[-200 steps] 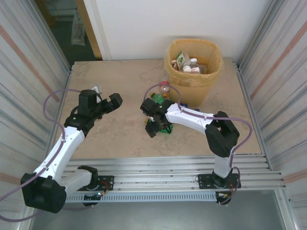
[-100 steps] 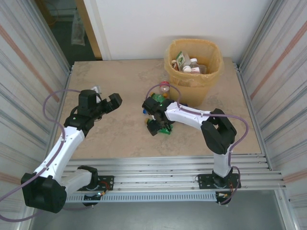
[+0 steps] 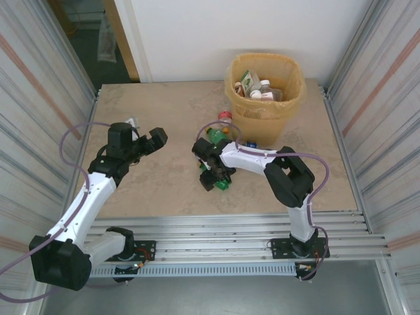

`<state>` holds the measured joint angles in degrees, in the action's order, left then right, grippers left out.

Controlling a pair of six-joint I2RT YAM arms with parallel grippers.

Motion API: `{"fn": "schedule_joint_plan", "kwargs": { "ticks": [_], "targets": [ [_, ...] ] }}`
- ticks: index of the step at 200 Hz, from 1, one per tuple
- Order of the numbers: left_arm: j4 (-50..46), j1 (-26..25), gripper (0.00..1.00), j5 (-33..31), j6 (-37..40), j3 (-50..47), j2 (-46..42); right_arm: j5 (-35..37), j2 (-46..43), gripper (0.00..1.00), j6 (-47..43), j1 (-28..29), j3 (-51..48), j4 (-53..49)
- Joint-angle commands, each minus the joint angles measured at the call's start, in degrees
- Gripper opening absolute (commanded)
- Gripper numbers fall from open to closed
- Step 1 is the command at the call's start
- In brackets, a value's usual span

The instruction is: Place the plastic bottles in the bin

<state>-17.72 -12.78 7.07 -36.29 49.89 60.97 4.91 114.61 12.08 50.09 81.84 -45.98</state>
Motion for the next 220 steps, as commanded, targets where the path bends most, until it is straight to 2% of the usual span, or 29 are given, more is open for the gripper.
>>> {"fn": "schedule_joint_plan", "kwargs": {
  "ticks": [1,53,140,156,220],
  "targets": [
    [1.1,0.6,0.99,0.7,-0.9,0.1,0.0,-1.4,1.6,0.82,-1.8,0.9,1.6,-0.7],
    [1.1,0.7,0.99,0.7,-1.0,-0.4,-0.2,-2.8,3.1,0.78,-2.3,2.2,2.3,-0.9],
    [1.0,1.0,0.99,0.5,-1.1,-0.8,-0.9,-2.6,0.5,0.41,-2.4,3.8,4.2,-2.2],
    [0.9,1.1,0.99,0.4,-1.1,-0.9,-1.2,-2.4,-0.8,0.37,-2.4,4.2,4.8,-2.5],
    [-0.7,2.9,0.99,0.1,-1.1,-0.7,-5.0,0.3,-8.4,0.35,-2.1,4.4,6.9,-4.9]
  ]
}}
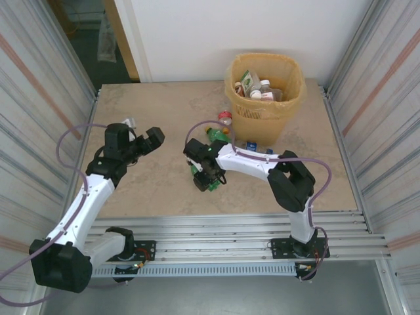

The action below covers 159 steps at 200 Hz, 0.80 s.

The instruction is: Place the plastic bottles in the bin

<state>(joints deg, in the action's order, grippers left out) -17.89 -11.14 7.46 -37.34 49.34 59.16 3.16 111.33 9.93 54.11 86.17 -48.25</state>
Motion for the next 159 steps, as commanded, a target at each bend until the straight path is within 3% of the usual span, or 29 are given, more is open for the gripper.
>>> {"fn": "schedule_joint_plan", "kwargs": {
  "ticks": [1,102,159],
  "targets": [
    [-0.6,1.3,0.99,-0.3,0.0,-0.3,-3.2,2.1,-5.4,0.35,0.0,0.4,2.5,-2.7],
    [-3.4,3.6,0.99,-3.5,0.7,0.3,-10.5,12.0,-19.5,0.34,0.0,-1.8,13.8,-8.6],
    [-2.7,3.6,0.99,-1.8,0.5,0.3,-9.8,8.0,-26.2,0.35,-0.3,-14.3,20.8,-7.3]
  ]
}}
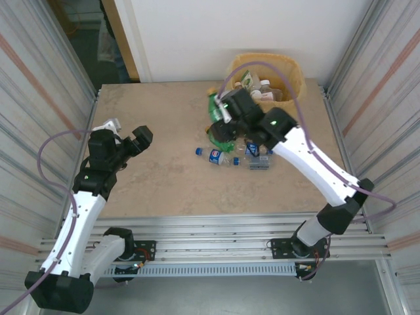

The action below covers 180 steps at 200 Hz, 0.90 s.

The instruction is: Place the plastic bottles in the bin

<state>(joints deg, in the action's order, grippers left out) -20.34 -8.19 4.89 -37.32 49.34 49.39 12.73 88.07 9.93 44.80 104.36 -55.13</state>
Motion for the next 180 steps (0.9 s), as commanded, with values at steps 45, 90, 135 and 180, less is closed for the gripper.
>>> {"fn": "schedule_joint_plan", "kwargs": {
  "ticks": [45,90,135,180],
  "targets": [
    [0.0,0.6,0.99,1.5,0.6,0.7,0.0,-7.4,-2.1,0.36,-0.8,-17.3,8.6,0.2],
    [0.3,0.6,0.99,2.5,0.6,1.2,0.9,-10.5,4.5,0.36,-1.4,-26.0,15.7,-1.6],
    [0.5,0.6,0.99,3.4,0.6,1.4,1.6,-10.3,15.4,0.36,-3.4,-29.2,27.5,-7.1],
    [0.5,0.6,0.99,3.7,0.6,1.1,1.8,-8.6,23.2,0.37,-5.3,-29.7,33.9,-9.2]
  ]
}}
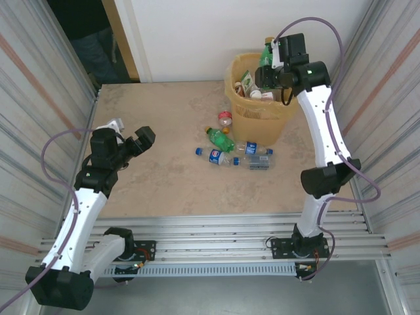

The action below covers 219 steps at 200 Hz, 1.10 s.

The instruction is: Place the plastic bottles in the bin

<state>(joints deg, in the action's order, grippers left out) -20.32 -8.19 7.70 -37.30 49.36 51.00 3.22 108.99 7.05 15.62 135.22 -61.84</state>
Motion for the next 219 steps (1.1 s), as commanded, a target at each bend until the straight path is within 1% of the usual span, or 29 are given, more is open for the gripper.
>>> {"fn": "schedule_joint_plan", "kwargs": {
  "ticks": [1,51,100,125,155,219],
  "targets": [
    [0.4,0.6,0.99,0.8,0.5,1.1,0.2,0.9,2.4,0.37,-2.4,-0.6,3.0,-2.4],
    [0.4,0.6,0.99,1.0,0.5,0.6,0.1,0.5,6.5,0.46,-2.6,-1.3,3.4,-2.8],
    [0.5,0.6,0.99,0.9,0.2,0.3,0.4,0.9,6.9,0.67,-2.9,-1.3,3.4,-4.2],
    [0.6,0.6,0.99,1.1,0.2,0.2,0.5,0.9,6.2,0.74,-3.0,-1.3,3.4,-4.2],
    [0.7,0.6,0.99,1.1,0.2,0.2,0.4,0.8,4.7,0.78,-2.9,-1.3,3.4,-3.8],
    [0.5,0.6,0.99,0.9,0.2,0.1,0.3,1.4,-1.5,0.80,-1.1,-0.2,3.3,-3.1]
  ]
}}
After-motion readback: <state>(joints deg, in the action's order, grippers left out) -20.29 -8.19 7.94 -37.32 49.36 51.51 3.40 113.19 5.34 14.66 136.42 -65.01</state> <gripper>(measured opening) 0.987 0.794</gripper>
